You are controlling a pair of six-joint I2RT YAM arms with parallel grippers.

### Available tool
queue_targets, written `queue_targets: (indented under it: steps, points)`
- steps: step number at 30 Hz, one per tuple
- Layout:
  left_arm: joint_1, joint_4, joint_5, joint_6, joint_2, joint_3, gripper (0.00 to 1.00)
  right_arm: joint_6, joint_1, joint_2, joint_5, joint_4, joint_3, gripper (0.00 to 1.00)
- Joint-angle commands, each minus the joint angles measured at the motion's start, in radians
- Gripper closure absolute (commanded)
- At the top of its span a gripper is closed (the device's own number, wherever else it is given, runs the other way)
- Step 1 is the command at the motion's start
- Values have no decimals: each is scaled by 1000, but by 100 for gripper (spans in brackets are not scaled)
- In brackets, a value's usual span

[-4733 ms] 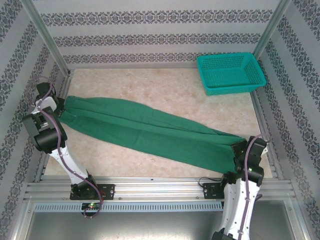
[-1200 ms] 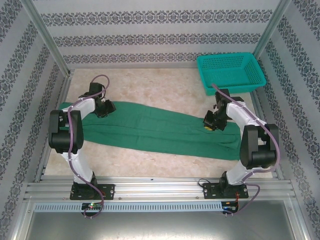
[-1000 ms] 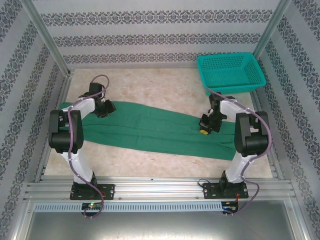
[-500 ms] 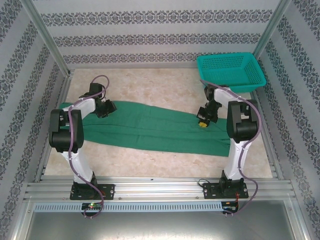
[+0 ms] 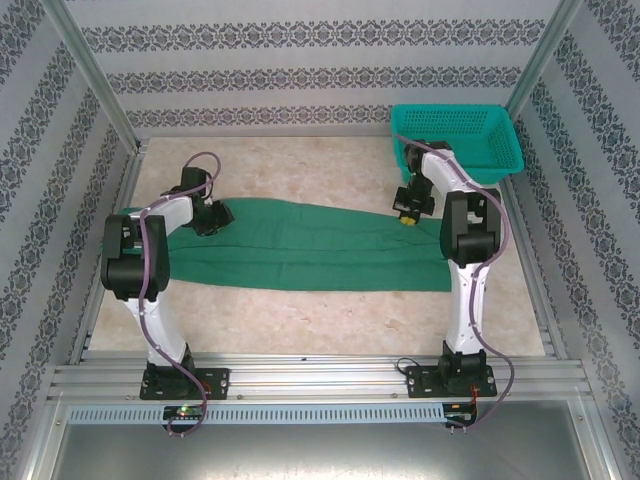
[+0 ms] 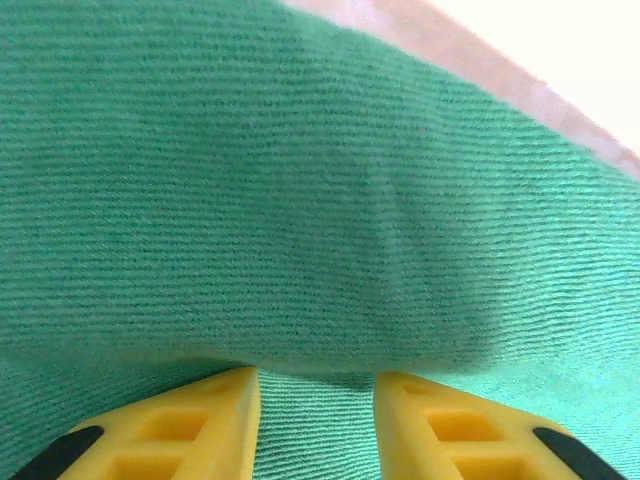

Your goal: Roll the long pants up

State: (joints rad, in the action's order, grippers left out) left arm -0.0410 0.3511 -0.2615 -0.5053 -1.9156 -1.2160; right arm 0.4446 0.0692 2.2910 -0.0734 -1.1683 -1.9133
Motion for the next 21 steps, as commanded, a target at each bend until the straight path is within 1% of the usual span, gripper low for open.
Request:
queue_targets:
  steps: [1, 3, 5, 6, 7, 8, 11, 12, 13, 14, 17, 21]
  points:
    - [1, -35, 94, -1, 88, 1, 61, 1, -6, -158, 116, 80, 103, 100]
    - [0, -11, 153, 25, 147, -8, 55, 18, -28, -282, 158, 135, 211, 100]
    - [-3, 50, 207, 70, 188, -43, 48, 31, -72, -382, 136, 148, 298, 100]
    - [-5, 84, 230, 88, 198, -65, 47, 33, -97, -412, 120, 143, 328, 97]
    - [-9, 114, 255, 104, 209, -83, 46, 33, -127, -445, 108, 135, 361, 87]
    - [-14, 138, 276, 113, 221, -89, 44, 34, -158, -478, 106, 131, 402, 79]
    - [-45, 131, 305, 108, 262, -40, 41, 33, -244, -543, 101, 157, 517, 51]
    - [-61, 120, 308, 103, 270, -17, 40, 31, -268, -552, 90, 162, 544, 47]
    - [-81, 108, 303, 96, 275, 6, 39, 28, -290, -557, 78, 171, 570, 42]
    - [-107, 97, 285, 90, 275, 26, 39, 23, -314, -558, 77, 179, 591, 38]
    - [-166, 75, 228, 78, 265, 62, 40, 12, -368, -541, 70, 198, 618, 37]
    - [-187, 43, 178, 67, 248, 79, 40, 14, -389, -511, 52, 243, 631, 36]
